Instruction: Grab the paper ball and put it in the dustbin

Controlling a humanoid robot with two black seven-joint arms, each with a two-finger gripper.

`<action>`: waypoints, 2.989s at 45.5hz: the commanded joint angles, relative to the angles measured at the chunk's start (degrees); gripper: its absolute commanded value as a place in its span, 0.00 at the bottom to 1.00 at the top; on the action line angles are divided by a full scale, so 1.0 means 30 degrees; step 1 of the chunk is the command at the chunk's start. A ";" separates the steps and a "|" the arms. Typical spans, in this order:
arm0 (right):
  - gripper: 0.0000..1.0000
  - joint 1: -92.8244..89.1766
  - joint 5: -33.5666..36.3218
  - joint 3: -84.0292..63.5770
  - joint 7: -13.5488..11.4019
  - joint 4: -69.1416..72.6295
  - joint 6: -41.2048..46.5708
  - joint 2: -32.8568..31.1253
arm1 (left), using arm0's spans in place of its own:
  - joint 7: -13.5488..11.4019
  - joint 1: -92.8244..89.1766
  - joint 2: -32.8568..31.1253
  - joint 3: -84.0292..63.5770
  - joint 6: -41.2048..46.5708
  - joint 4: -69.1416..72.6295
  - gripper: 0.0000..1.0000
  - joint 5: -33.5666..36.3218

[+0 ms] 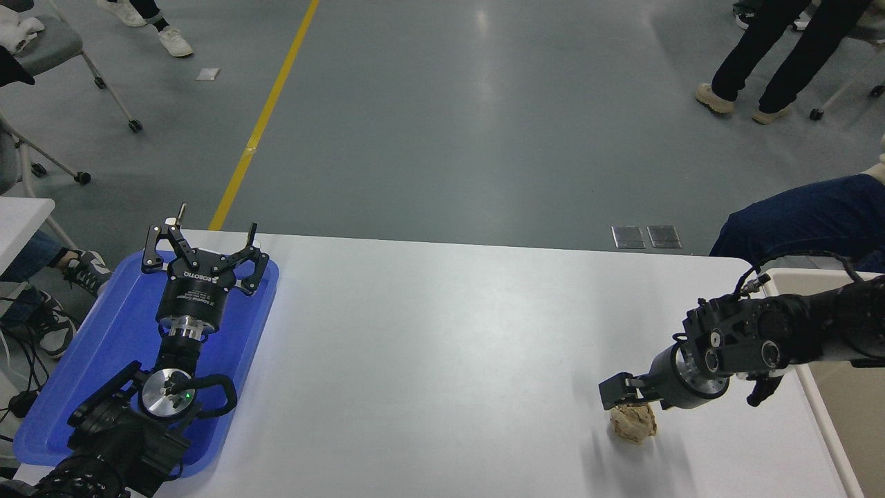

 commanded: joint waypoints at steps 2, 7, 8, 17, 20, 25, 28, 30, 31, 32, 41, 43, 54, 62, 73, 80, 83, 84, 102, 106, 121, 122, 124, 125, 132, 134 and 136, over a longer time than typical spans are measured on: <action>0.95 -0.0833 -0.0498 0.0180 0.0056 -0.0441 -0.0478 0.0002 | -0.0001 0.0000 0.0005 0.0000 0.0001 0.0000 1.00 -0.0012; 0.90 -0.1008 -0.0468 0.0209 0.0086 -0.0441 -0.0566 0.0031 | -0.0001 0.0000 0.0005 0.0000 0.0001 0.0000 1.00 0.0017; 0.88 -0.1038 -0.0468 0.0209 0.0086 -0.0470 -0.0624 0.0031 | -0.0001 0.0000 0.0005 0.0000 0.0001 0.0000 1.00 -0.0011; 0.72 -0.1536 -0.0498 0.0297 0.0232 -0.0822 -0.0859 0.0295 | -0.0001 0.0000 0.0005 0.0000 0.0001 0.0000 1.00 0.0017; 0.58 -0.1653 -0.0498 0.0327 0.0262 -0.0880 -0.0888 0.0353 | -0.0001 0.0000 0.0005 0.0000 0.0001 0.0000 1.00 0.0017; 0.18 -0.1712 -0.0527 0.0298 0.0262 -0.0880 -0.1093 0.0412 | -0.0001 0.0000 0.0005 0.0000 0.0001 0.0000 1.00 -0.0012; 0.05 -0.1712 -0.0556 0.0297 0.0262 -0.0880 -0.1240 0.0412 | -0.0001 0.0000 -0.0024 0.0000 0.0001 0.0000 1.00 -0.0011; 0.00 -0.1712 -0.0527 0.0297 0.0262 -0.0880 -0.1298 0.0412 | -0.0001 0.0000 -0.0024 0.0000 0.0001 0.0000 1.00 0.0018; 0.00 -0.1683 -0.0527 0.0297 0.0262 -0.0880 -0.1328 0.0383 | -0.0001 0.0000 0.0005 0.0000 0.0001 0.0000 1.00 -0.0011; 0.00 -0.1654 -0.0498 0.0297 0.0291 -0.0822 -0.1328 0.0325 | -0.0001 0.0000 0.0005 0.0000 0.0001 0.0000 1.00 -0.0012; 0.00 -0.0396 -0.0497 -0.0229 0.0759 0.0113 -0.1123 -0.0962 | 0.0028 0.0000 0.0005 0.0000 0.0001 0.0000 1.00 -0.0012; 0.00 0.0102 -0.0614 -0.0463 0.0789 0.0611 -0.1094 -0.1314 | 0.0028 0.0000 0.0005 0.0000 0.0001 0.0000 1.00 -0.0011; 0.00 0.5342 -0.0996 -0.3010 0.0935 0.5121 -0.0626 -0.3980 | 0.0029 0.0000 0.0005 0.0000 0.0001 0.0000 1.00 0.0018; 0.00 1.1551 -0.0937 -0.6144 0.0994 0.8784 0.0457 -0.4919 | 0.0058 0.0000 0.0005 0.0000 0.0001 -0.0029 1.00 0.0018; 0.00 1.9287 -0.0820 -0.8637 0.1023 1.0603 0.4468 -0.4891 | 0.0058 0.0000 0.0005 0.0000 0.0001 -0.0029 1.00 0.0018; 0.00 2.2514 -0.0790 -0.8726 0.0965 1.0809 0.7048 -0.4685 | 0.0058 0.0000 0.0005 0.0000 0.0001 -0.0029 1.00 0.0018; 0.00 2.3276 -0.0791 -0.8901 0.0965 1.0809 0.7723 -0.4656 | 0.0058 0.0000 0.0005 0.0000 0.0001 0.0000 1.00 -0.0011; 0.00 2.3481 -0.0820 -0.8989 0.0965 1.0809 0.7899 -0.4656 | 0.0058 0.0000 0.0005 0.0000 0.0001 0.0000 1.00 0.0017; 0.00 2.4743 -0.0849 -0.9224 0.0907 1.0809 0.8545 -0.4334 | 0.0028 0.0000 -0.0024 0.0000 0.0001 0.0000 1.00 -0.0012; 0.00 2.4714 -0.0849 -0.9224 0.0877 1.0809 0.8545 -0.4334 | 0.0028 0.0000 0.0005 0.0000 0.0001 0.0000 1.00 -0.0012; 0.00 2.4188 -0.1843 -1.0102 0.0848 1.0079 0.8516 -0.4509 | 0.0028 0.0000 0.0005 0.0000 0.0001 0.0000 1.00 -0.0012; 0.00 2.3926 -0.2019 -1.0277 0.0848 0.9903 0.8429 -0.4539 | 0.0028 0.0000 -0.0024 0.0000 0.0001 0.0000 1.00 -0.0012; 0.00 2.3369 -0.2458 -1.0454 0.0848 0.9493 0.8340 -0.4859 | 0.0028 0.0000 0.0005 0.0000 0.0001 0.0000 1.00 -0.0012; 0.00 2.3134 -0.2663 -1.0484 0.0848 0.9230 0.8340 -0.5093 | 0.0028 0.0000 0.0005 0.0000 0.0001 0.0000 1.00 -0.0012; 0.00 2.1055 -0.4977 -1.0191 0.0935 0.6859 0.8340 -0.7641 | 0.0028 0.0000 0.0005 0.0000 0.0001 0.0000 1.00 -0.0012; 0.00 2.0265 -0.5621 -0.9987 0.0994 0.5776 0.8340 -0.8460 | 0.0028 0.0000 0.0005 0.0000 0.0001 0.0000 1.00 -0.0012; 0.00 1.9299 -0.6149 -0.9636 0.1023 0.4575 0.8340 -0.9368 | 0.0028 0.0000 0.0005 0.0000 0.0001 0.0000 1.00 -0.0012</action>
